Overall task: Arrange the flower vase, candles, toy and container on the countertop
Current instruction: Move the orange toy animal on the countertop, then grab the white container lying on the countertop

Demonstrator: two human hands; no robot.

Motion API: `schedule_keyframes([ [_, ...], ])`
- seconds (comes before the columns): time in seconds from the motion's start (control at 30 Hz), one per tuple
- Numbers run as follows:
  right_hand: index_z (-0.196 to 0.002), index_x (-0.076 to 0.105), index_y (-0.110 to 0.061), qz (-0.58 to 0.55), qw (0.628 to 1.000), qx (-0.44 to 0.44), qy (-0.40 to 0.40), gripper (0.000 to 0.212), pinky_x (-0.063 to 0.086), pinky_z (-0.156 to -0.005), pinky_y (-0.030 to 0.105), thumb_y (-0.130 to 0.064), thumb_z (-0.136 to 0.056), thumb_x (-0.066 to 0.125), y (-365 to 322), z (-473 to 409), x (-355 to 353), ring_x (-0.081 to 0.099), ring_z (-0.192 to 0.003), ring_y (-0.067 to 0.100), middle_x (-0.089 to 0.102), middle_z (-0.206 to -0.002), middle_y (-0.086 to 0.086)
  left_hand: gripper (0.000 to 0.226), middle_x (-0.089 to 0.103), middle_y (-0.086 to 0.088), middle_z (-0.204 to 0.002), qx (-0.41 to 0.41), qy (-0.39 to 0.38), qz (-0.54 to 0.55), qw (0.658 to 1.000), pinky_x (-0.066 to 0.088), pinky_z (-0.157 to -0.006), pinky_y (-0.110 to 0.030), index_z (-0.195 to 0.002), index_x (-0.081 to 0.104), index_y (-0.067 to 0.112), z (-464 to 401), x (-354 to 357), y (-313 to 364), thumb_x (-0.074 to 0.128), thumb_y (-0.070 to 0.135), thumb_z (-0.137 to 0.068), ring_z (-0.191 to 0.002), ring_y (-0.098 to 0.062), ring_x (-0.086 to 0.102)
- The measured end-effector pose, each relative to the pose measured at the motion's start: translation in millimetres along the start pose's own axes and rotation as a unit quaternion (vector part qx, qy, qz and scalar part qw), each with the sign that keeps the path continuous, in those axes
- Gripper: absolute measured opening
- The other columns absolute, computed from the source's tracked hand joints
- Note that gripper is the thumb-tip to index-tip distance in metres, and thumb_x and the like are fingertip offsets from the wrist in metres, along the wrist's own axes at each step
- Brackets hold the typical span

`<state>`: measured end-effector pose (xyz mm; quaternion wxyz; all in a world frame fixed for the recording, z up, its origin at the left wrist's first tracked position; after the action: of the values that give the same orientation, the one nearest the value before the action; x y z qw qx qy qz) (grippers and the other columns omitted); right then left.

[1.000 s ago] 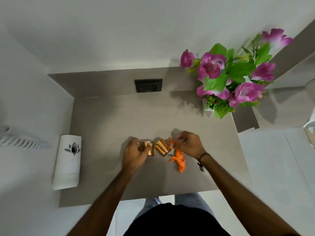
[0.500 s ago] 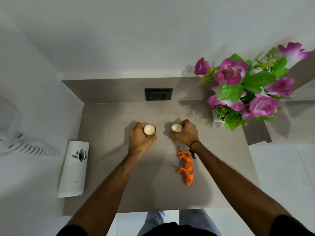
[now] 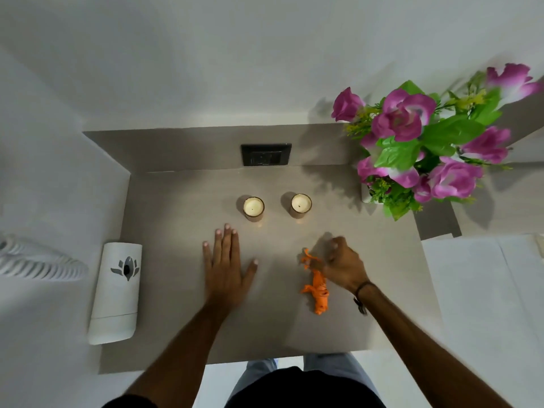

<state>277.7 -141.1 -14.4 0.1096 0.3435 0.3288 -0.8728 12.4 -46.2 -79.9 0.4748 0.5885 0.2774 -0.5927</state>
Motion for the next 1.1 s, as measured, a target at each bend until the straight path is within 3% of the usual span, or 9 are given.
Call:
schedule_keyframes([
  [0.1,-0.106,0.049,-0.023,0.023,0.999,0.023,-0.039,0.061,0.050,-0.074,0.032,-0.052,-0.060,0.078,26.5,18.9,12.9,0.066,-0.095,0.025,0.067,-0.091,-0.005,0.086,0.021,-0.016,-0.179,0.017,0.027,-0.020,0.999,0.018,-0.133,-0.064,-0.168,0.024,0.005,16.9,10.2,-3.3,0.035,0.061,-0.103,-0.167,-0.035,0.018],
  [0.2,-0.108,0.060,-0.021,-0.047,0.996,0.064,-0.038,0.055,0.054,-0.084,0.033,-0.036,-0.061,0.084,25.6,20.0,18.7,0.068,-0.099,0.023,0.068,-0.088,-0.006,0.086,0.021,-0.017,-0.179,0.014,0.026,-0.032,0.999,0.018,-0.133,-0.064,-0.168,0.024,0.004,15.0,7.2,-2.8,0.036,0.059,-0.103,-0.167,-0.035,0.018],
  [0.33,-0.070,0.065,-0.030,-0.158,0.980,0.102,0.070,0.038,0.051,-0.075,0.026,-0.050,-0.041,0.079,10.1,3.3,-1.7,0.071,-0.085,0.018,0.068,-0.075,-0.009,0.086,0.021,-0.017,-0.179,0.018,0.027,-0.026,0.999,0.017,-0.133,-0.064,-0.168,0.024,0.004,15.4,7.6,-3.3,0.035,0.060,-0.103,-0.167,-0.035,0.018],
  [0.4,-0.077,0.068,-0.025,-0.145,0.973,0.092,0.151,0.038,0.052,-0.072,0.027,-0.045,-0.048,0.082,-0.9,-11.7,-20.6,0.071,-0.082,0.020,0.067,-0.074,-0.008,0.086,0.022,-0.017,-0.179,0.015,0.031,-0.023,0.999,0.018,-0.133,-0.064,-0.167,0.026,0.005,14.9,8.5,-3.6,0.034,0.060,-0.103,-0.167,-0.035,0.019],
  [0.5,-0.087,0.070,-0.018,-0.089,0.966,0.036,0.242,0.031,0.054,-0.072,0.033,-0.033,-0.062,0.080,-20.5,-36.3,-39.9,0.071,-0.084,0.027,0.073,-0.079,0.000,0.086,0.023,-0.016,-0.179,0.012,0.035,-0.021,0.999,0.018,-0.133,-0.063,-0.167,0.026,0.005,12.8,10.3,-4.3,0.034,0.061,-0.103,-0.167,-0.034,0.020],
  [0.7,-0.101,0.065,-0.011,-0.025,0.968,-0.007,0.250,0.037,0.053,-0.084,0.041,-0.038,-0.077,0.074,-35.3,-54.6,-39.1,0.065,-0.098,0.036,0.070,-0.103,0.013,0.086,0.022,-0.014,-0.179,0.014,0.036,-0.018,0.999,0.015,-0.135,-0.061,-0.168,0.025,0.007,13.9,11.1,-4.6,0.031,0.064,-0.104,-0.167,-0.034,0.020],
  [0.83,-0.101,0.057,-0.013,0.021,0.927,-0.152,0.343,0.042,0.045,-0.080,0.040,-0.045,-0.075,0.067,-32.8,-19.6,-16.4,0.056,-0.094,0.030,0.062,-0.100,0.008,0.083,0.023,-0.012,-0.179,-0.002,0.066,0.037,0.997,0.015,-0.135,-0.060,-0.166,0.031,0.008,16.5,-4.8,-11.9,0.042,0.058,-0.101,-0.166,-0.035,0.023],
  [0.97,-0.133,0.047,-0.024,0.152,0.931,-0.243,0.227,0.069,0.037,-0.100,0.043,-0.069,-0.081,0.050,-44.0,18.7,59.8,0.052,-0.125,0.023,0.055,-0.134,-0.001,0.075,0.028,-0.018,-0.176,-0.141,0.163,-0.005,0.976,0.015,-0.133,-0.060,-0.165,0.030,0.007,39.6,-33.2,-62.9,0.049,0.042,-0.102,-0.164,-0.041,0.023],
  [1.1,-0.156,0.016,-0.031,0.267,0.933,-0.211,0.119,0.090,0.011,-0.116,0.068,-0.080,-0.081,0.033,-31.1,24.0,109.1,0.010,-0.155,0.027,0.015,-0.166,-0.002,0.081,0.033,-0.031,-0.169,-0.302,0.153,-0.025,0.941,0.033,-0.124,-0.062,-0.162,0.026,-0.005,69.8,-64.5,-96.9,0.063,0.027,-0.098,-0.155,-0.051,0.035],
])
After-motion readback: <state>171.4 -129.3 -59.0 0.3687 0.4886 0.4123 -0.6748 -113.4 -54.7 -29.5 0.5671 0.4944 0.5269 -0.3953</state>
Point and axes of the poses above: each hand's wrist, its own z-axis away from the middle knuckle, its own x-axis out of the palm, y = z × x, the point moved 1 cm from there along -z, towards the middle knuckle
